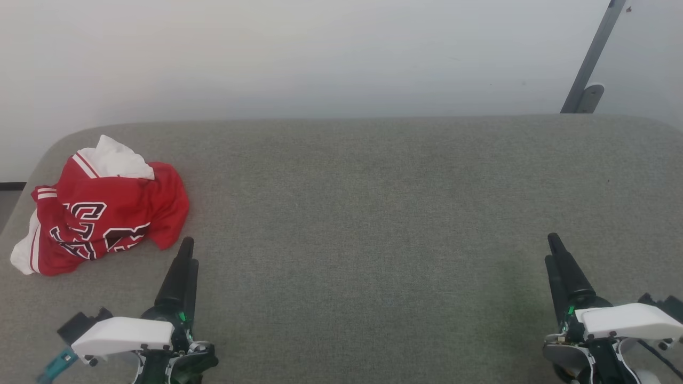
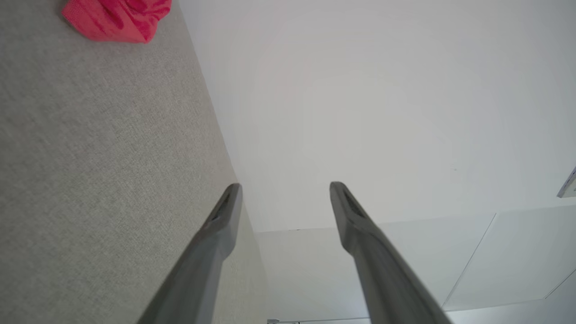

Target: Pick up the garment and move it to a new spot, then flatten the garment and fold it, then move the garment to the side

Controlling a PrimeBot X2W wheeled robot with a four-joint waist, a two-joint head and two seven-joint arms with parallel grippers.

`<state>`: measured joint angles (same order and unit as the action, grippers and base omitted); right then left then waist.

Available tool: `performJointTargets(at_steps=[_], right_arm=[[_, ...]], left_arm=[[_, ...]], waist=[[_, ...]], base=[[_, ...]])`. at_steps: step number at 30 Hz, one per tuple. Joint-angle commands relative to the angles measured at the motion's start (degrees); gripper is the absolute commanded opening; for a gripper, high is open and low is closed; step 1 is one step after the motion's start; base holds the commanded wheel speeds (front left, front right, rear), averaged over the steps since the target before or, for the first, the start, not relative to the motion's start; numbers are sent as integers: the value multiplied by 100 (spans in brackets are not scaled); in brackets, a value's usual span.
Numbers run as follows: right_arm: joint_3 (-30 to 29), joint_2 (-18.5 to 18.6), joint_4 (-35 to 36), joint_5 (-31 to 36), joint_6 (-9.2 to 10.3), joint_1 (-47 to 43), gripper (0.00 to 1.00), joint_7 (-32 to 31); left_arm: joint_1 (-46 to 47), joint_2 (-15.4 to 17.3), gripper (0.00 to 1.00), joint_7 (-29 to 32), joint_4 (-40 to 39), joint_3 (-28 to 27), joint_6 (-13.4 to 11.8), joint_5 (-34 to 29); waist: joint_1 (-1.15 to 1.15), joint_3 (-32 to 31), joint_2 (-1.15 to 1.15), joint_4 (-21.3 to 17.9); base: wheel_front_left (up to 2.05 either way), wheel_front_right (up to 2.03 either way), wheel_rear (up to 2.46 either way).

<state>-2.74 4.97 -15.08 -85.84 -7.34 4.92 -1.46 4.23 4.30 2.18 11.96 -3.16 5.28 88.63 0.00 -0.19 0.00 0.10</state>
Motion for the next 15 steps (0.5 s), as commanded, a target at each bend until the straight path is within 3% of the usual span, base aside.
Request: performJointTargets(at_steps=[1,15], right_arm=[[54,87,84,198,-14,161,100,85],[78,312,-240,1798,-15,307,100,300]], left_arm=[[98,103,100,-81,-134,67,-42,-174],[213,601,100,-488,-5,591,-362,-1760]], waist=[[0,-6,0,1],[0,-60,0,-13]], base=[[0,0,0],[0,0,0]])
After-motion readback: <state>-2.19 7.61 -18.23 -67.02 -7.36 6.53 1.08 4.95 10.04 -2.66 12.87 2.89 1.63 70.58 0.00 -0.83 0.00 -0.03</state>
